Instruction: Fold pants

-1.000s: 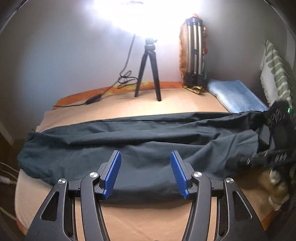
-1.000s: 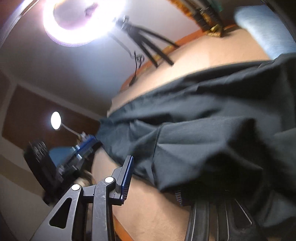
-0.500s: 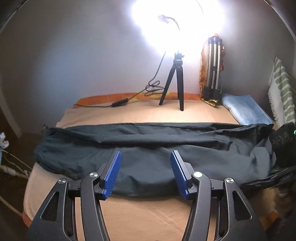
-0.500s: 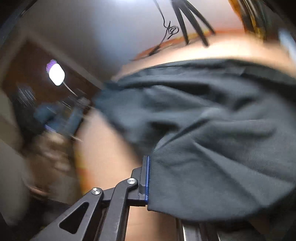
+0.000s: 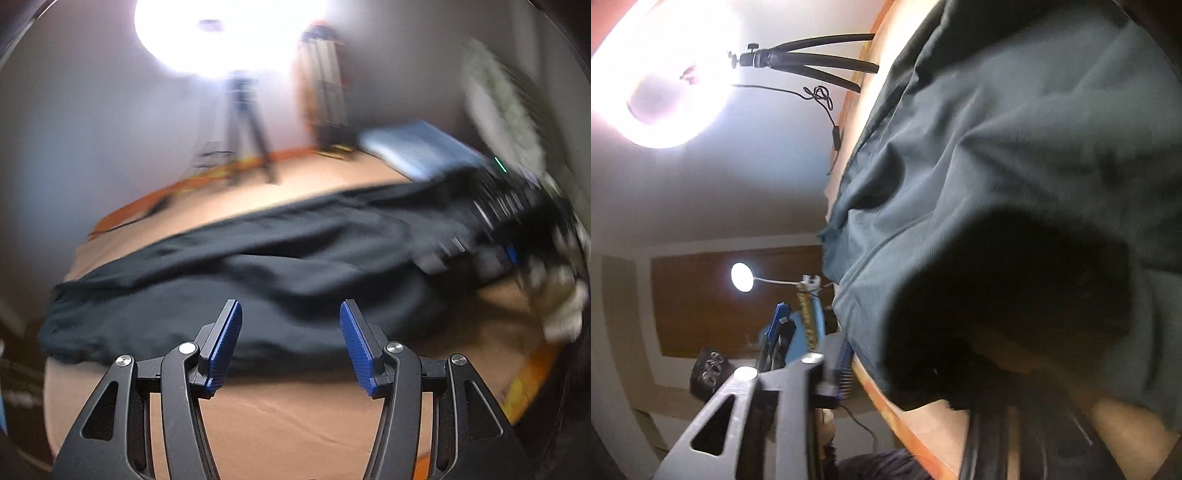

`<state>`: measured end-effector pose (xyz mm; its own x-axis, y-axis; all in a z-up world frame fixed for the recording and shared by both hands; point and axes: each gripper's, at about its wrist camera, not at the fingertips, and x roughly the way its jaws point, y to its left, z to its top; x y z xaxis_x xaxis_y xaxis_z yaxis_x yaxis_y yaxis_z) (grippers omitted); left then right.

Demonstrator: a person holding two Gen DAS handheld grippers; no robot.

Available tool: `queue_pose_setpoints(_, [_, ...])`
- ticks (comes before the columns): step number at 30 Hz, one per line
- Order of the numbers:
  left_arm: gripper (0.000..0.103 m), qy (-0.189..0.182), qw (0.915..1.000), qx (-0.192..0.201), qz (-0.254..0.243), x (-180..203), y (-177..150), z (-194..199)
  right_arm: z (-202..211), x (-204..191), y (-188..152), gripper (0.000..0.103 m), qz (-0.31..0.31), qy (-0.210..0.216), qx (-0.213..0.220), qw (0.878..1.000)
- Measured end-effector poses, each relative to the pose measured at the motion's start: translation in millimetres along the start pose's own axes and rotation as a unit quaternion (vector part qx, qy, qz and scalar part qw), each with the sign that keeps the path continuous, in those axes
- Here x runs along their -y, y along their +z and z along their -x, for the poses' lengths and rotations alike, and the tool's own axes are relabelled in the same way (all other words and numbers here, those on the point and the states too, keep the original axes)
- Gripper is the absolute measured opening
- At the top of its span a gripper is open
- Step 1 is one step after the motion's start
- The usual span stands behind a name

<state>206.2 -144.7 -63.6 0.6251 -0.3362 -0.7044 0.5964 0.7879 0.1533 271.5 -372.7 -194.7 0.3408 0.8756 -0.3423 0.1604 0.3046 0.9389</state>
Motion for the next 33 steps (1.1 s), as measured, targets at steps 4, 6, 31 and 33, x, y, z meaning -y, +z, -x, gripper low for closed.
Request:
queue_pose_setpoints(4, [0.054,-0.047,0.9948,-0.012,-0.090,63,-18,-13,23,-11,-8,0.044,0.037,-0.003,0.004,0.999])
queue_pose_setpoints(6, [0.054,-0.063,0.9911,-0.024,-0.114,84,-24,-22,37,-15,-13,0.044,0.056,-0.031,0.011,0.998])
queue_pose_setpoints(31, [0.009,-0.040,0.9916,-0.088,-0.087,91,-1,-98,267,88,-26,0.080,-0.094,-0.141,0.312,0.935])
queue_pose_setpoints(33, [0.006,-0.050,0.9920,-0.085,-0.079,84,0,-96,258,82,-23,0.085,-0.089,-0.147,0.320,0.932])
